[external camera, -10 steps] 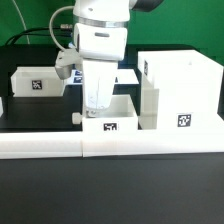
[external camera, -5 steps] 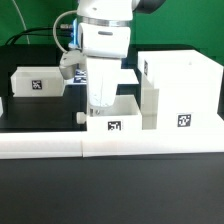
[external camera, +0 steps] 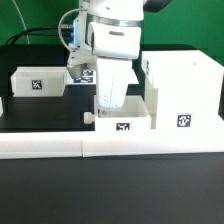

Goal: Assemble drawer

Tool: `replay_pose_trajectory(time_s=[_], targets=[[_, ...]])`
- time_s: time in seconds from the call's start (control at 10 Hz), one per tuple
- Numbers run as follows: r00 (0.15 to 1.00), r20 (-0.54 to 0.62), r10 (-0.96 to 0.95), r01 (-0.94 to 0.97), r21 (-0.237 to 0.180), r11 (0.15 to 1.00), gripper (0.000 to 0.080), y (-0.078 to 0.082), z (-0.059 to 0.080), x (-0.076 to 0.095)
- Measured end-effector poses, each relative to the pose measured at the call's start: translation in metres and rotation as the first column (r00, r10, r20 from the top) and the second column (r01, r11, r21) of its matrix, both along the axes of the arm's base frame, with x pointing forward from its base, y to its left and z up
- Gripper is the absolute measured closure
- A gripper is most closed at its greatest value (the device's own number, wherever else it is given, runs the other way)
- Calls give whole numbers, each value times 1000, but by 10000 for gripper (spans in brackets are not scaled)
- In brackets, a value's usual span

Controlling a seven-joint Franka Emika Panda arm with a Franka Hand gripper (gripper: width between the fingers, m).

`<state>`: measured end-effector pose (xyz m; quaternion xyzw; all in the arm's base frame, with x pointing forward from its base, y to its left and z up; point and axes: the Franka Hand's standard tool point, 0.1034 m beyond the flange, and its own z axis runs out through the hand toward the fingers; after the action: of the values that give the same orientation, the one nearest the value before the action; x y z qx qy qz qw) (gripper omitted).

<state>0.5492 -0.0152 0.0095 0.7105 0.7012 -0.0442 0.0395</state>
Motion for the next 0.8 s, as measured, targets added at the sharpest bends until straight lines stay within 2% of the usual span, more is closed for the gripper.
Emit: replay_pose_trajectory(time_s=[0.5,0.8], targets=[[999,-34,-21,20,-7,1000,757,3,5,-3],[999,-38,-23,23,-7,1000,757,2,3,-4]])
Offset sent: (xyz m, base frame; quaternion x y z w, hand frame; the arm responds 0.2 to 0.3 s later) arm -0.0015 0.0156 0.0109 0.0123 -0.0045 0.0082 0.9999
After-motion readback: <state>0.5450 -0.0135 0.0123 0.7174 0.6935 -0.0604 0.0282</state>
